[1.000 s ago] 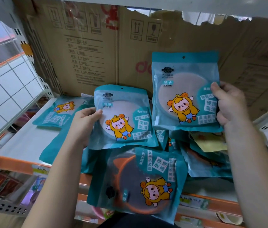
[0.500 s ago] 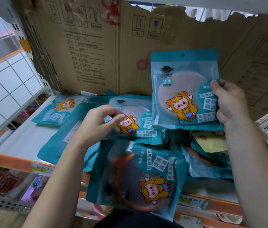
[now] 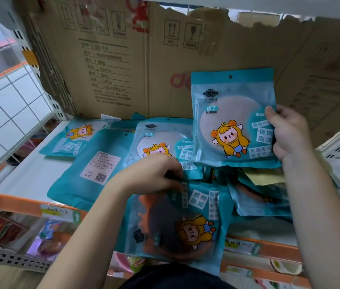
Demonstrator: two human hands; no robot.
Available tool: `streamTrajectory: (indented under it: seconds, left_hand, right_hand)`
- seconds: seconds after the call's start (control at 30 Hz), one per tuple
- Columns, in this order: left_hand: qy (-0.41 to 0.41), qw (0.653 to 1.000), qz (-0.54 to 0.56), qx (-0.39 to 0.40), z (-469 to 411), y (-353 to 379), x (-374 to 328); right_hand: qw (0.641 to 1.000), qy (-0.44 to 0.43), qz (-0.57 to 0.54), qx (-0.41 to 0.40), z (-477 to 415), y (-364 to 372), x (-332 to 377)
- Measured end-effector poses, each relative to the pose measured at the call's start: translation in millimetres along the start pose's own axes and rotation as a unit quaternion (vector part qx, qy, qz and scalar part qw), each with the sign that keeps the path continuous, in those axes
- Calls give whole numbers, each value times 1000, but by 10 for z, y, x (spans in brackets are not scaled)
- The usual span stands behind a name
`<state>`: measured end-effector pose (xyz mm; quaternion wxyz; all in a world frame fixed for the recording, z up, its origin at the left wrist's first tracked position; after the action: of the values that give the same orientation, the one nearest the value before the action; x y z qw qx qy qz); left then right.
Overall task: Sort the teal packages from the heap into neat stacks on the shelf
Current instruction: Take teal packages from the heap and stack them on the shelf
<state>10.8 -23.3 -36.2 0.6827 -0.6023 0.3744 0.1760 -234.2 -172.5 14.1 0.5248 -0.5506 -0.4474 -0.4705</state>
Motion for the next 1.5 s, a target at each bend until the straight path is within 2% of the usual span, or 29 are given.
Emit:
streamTrajectory:
  seconds: [0.17, 0.33, 0.47, 0.6, 0.77, 0.87, 1.07, 1.23, 1.37, 1.5]
  left_hand:
    - [54, 993, 101, 4, 102, -85, 31]
    - [35, 974, 223, -10, 141, -83, 72]
    - [21, 952, 301, -55, 106, -41, 39]
    - [-1, 910, 382, -159, 27, 120, -131]
    - [-26, 813, 516, -268, -155, 478, -495]
    - [-53, 779, 539, -317, -358, 807, -794]
    - [-34, 770, 534, -348, -815, 1630, -1516]
    - [-56, 791, 511, -333, -1213, 2354, -2057]
    - [-83, 806, 488, -325, -1572, 2819, -2437]
    - [-108, 802, 498, -311, -1969, 3201, -2760]
  right_hand:
    - [1000, 2, 8, -30, 144, -144, -29]
    - [997, 7, -7, -74, 331, -322, -127]
    - [990, 3, -28, -140, 472, -592, -207]
    - [981, 13, -45, -188, 583, -1000, -353]
    - [973, 10, -28, -227, 664, -1728, -553]
    - [971, 14, -15, -239, 695, -2346, -691]
    - [974, 49, -20, -219, 818, -3630, -1005]
    - [968, 50, 21, -247, 1009, -4532, -1181]
    - [959, 86, 22, -268, 1079, -5154, -1365]
    - [953, 114, -14, -281, 1044, -5657, -1547]
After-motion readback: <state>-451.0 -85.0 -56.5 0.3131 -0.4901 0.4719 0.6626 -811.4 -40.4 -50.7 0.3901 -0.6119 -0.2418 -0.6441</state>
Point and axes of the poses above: each hand's wrist, its own z-axis away from the middle knuckle, its own y-axis out of the palm, x = y × z, the point moved 1 cm from there along -z, towards the middle knuckle, and after that the axes turned 13 degrees about z, right-handed, at the moved point
